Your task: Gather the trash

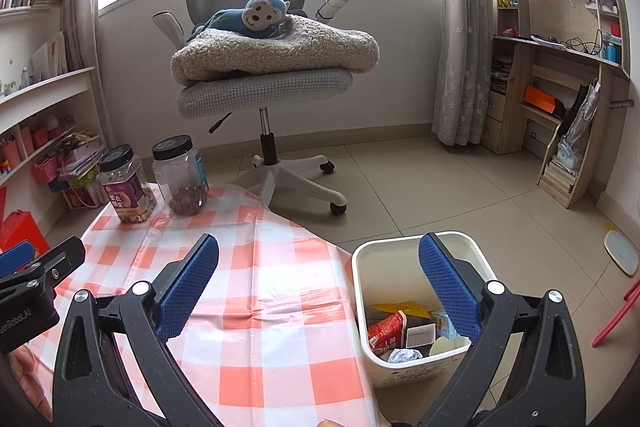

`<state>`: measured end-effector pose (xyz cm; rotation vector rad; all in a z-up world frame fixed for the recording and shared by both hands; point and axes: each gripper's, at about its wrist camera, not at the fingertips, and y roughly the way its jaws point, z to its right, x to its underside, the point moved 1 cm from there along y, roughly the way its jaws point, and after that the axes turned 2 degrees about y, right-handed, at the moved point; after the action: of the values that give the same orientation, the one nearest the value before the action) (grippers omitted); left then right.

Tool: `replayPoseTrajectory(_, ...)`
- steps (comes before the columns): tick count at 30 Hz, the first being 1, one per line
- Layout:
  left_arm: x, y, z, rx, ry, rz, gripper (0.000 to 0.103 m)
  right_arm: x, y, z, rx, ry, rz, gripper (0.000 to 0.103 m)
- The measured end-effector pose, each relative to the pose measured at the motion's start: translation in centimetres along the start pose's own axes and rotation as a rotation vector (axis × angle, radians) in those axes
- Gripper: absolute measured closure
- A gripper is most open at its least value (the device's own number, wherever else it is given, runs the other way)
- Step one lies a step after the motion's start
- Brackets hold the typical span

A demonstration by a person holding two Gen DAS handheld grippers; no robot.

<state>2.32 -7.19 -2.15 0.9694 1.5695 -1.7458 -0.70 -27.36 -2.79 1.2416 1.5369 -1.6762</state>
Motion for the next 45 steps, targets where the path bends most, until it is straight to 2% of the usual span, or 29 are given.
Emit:
replayPoseTrajectory(13, -0.2, 0.1, -0.1, 0.007, -0.019, 0.008, 0.007, -0.1, 0.0, 0.2, -0.008, 0.003, -0.001, 0.007)
replayPoseTrajectory(45, -0.1, 0.5, 3.1, 0.045, 0.038, 0.027, 0.007, -0.2, 0.1, 2.5, 0.002, 0.025, -0.009, 0.007)
